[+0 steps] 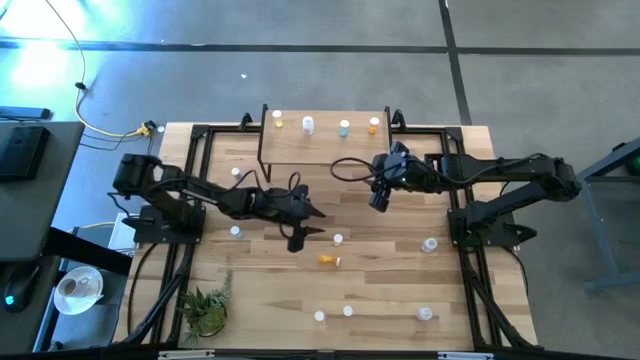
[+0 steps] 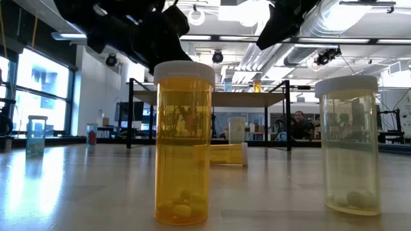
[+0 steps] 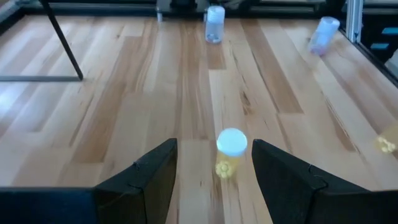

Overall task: Pick and place medicine bottles onto shelf by color
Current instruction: Put the top yellow pill bottle on the shelf aligned with the yellow pill bottle

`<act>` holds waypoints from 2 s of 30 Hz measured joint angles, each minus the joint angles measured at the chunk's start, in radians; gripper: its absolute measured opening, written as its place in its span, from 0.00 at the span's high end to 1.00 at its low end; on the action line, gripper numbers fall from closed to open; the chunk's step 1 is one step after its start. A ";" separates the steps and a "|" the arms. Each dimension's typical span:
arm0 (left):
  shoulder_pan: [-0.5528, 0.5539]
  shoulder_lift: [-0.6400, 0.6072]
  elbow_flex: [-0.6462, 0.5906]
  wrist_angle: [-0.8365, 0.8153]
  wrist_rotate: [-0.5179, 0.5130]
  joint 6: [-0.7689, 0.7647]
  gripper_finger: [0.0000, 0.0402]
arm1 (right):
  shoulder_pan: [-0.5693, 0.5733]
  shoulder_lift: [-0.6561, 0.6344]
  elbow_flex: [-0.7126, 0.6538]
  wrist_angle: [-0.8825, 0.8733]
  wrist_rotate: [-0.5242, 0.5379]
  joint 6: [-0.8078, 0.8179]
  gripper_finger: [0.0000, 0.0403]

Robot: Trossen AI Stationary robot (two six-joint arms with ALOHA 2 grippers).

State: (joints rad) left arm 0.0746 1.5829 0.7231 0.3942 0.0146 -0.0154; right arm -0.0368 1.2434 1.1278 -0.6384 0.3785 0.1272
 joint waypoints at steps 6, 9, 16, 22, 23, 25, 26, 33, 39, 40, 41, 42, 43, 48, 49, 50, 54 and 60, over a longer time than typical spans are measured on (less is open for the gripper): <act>0.000 0.073 0.000 0.103 0.000 -0.016 0.51 | -0.002 0.000 0.000 0.020 0.008 -0.002 0.57; 0.000 0.115 0.000 0.146 0.000 -0.008 0.51 | -0.002 0.000 0.000 0.022 0.012 -0.003 0.57; 0.000 0.206 0.000 0.244 0.004 -0.009 0.51 | -0.003 0.000 0.000 0.022 0.012 -0.003 0.57; 0.000 0.266 0.027 0.262 0.026 -0.033 0.51 | -0.003 0.000 0.000 0.023 0.013 -0.004 0.57; 0.000 0.276 0.038 0.263 0.043 -0.034 0.51 | -0.003 0.000 0.000 0.022 0.012 -0.004 0.57; 0.001 0.291 0.055 0.261 0.080 -0.034 0.51 | -0.003 0.000 0.000 0.022 0.013 -0.004 0.57; -0.001 0.299 0.065 0.262 0.091 -0.034 0.51 | -0.003 0.000 0.000 0.022 0.013 -0.003 0.57; -0.006 0.307 0.083 0.239 0.076 -0.033 0.51 | -0.003 0.000 0.000 0.022 0.012 -0.004 0.57; -0.006 0.307 0.084 0.239 0.064 -0.033 0.51 | -0.003 0.000 0.000 0.022 0.012 -0.004 0.57; -0.007 0.307 0.084 0.239 0.064 -0.033 0.51 | -0.003 0.000 0.000 0.022 0.012 -0.004 0.57; -0.008 0.307 0.084 0.239 0.065 -0.033 0.51 | -0.003 0.000 0.000 0.022 0.012 -0.004 0.57; -0.010 0.307 0.084 0.239 0.065 -0.033 0.51 | -0.003 0.000 0.000 0.022 0.012 -0.004 0.57; -0.012 0.307 0.084 0.239 0.065 -0.033 0.51 | -0.003 0.000 0.000 0.022 0.012 -0.004 0.57; -0.029 0.307 0.084 0.239 0.051 -0.018 0.51 | -0.003 0.000 0.000 0.022 0.012 -0.004 0.57; -0.031 0.307 0.084 0.239 0.038 -0.016 0.51 | -0.003 0.000 0.000 0.022 0.012 -0.004 0.57; -0.033 0.307 0.084 0.239 0.025 -0.015 0.51 | -0.003 0.000 0.000 0.022 0.012 -0.004 0.57; -0.033 0.307 0.084 0.239 0.018 -0.016 0.51 | -0.003 0.000 0.000 0.022 0.012 -0.004 0.57; -0.032 0.326 0.091 0.239 0.016 -0.032 0.51 | -0.003 0.000 0.000 0.023 0.012 -0.004 0.57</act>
State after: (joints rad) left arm 0.0425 1.9089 0.8146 0.6332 0.0301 -0.0478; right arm -0.0395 1.2438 1.1278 -0.6159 0.3908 0.1234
